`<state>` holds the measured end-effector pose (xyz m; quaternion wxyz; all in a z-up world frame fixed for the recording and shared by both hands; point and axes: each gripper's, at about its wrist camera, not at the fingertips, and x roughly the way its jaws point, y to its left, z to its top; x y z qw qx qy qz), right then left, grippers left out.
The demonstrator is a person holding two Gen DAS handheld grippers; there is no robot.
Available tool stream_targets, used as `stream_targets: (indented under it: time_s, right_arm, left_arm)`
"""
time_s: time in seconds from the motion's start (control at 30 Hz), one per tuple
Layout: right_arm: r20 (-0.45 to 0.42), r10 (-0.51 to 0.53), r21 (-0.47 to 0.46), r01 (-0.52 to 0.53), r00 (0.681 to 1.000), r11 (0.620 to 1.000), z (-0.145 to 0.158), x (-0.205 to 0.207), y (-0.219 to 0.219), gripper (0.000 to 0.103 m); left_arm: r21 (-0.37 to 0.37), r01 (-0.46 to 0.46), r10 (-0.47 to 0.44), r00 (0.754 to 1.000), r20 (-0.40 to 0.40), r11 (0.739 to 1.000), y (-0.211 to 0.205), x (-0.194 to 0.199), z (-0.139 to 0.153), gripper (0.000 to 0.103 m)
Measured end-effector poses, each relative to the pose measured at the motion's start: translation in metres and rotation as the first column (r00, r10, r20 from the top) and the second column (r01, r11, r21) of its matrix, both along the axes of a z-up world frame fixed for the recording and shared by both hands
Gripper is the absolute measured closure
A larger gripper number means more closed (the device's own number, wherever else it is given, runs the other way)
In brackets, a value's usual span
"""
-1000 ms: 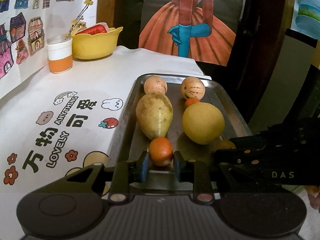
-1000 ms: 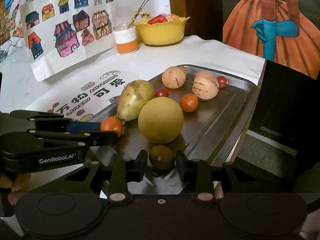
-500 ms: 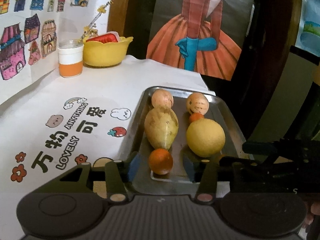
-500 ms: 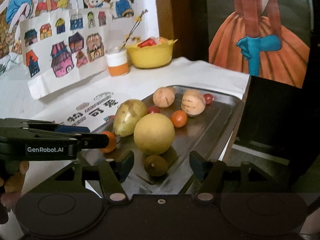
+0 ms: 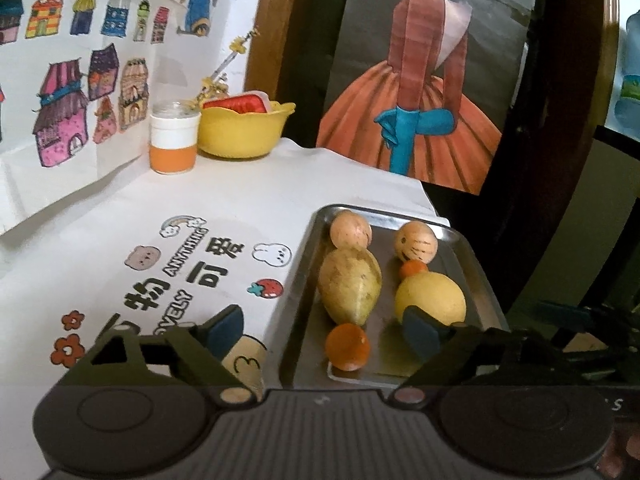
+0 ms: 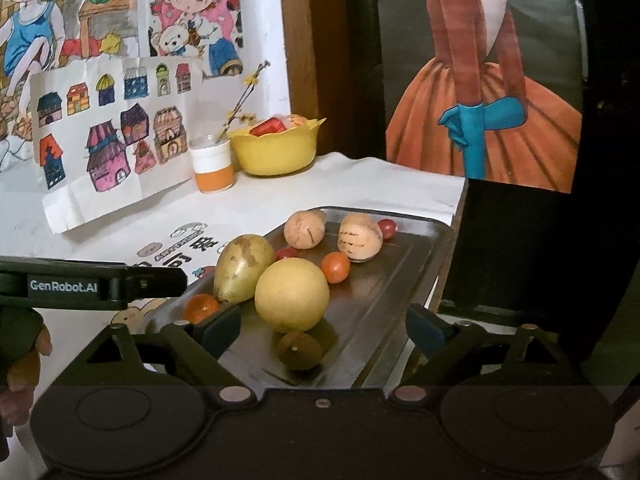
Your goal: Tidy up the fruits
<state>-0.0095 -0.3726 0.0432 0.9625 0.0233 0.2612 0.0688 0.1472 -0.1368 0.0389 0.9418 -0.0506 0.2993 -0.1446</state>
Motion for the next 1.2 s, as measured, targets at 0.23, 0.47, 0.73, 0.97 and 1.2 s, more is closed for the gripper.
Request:
stream_targets:
  time_s: [0.23,0.47,0.73,0.97,1.2]
  right_arm:
    - [0.032,-0.029,0.029,0.028,0.999,0.999,0.003,-0.009,0.0,0.001]
    - [0.076,-0.038,0.027,0.036,0.996,0.999,0.01,-0.023,0.007,0.001]
    - [0.132,-0.047,0.036,0.042,0.99,0.998,0.018,-0.039,0.017,0.001]
    - [0.149,-0.037,0.02,0.034,0.988,0.999,0.023,-0.051,0.031,0.001]
    - [0.179,-0.038,0.02,0.035,0.983,0.999,0.028,-0.067,0.04,0.001]
  left_arm:
    - [-0.005,-0.047,0.047,0.998,0.03,0.999,0.008,-0.004,0.002,0.001]
    - [-0.016,-0.079,0.08,0.995,0.054,0.997,0.018,-0.01,0.001,0.0]
    - [-0.025,-0.112,0.114,0.99,0.078,0.993,0.028,-0.021,0.002,0.0]
    - [-0.029,-0.126,0.128,0.986,0.102,0.992,0.036,-0.036,0.004,0.0]
    - [-0.039,-0.13,0.133,0.985,0.108,0.991,0.046,-0.048,0.006,0.0]
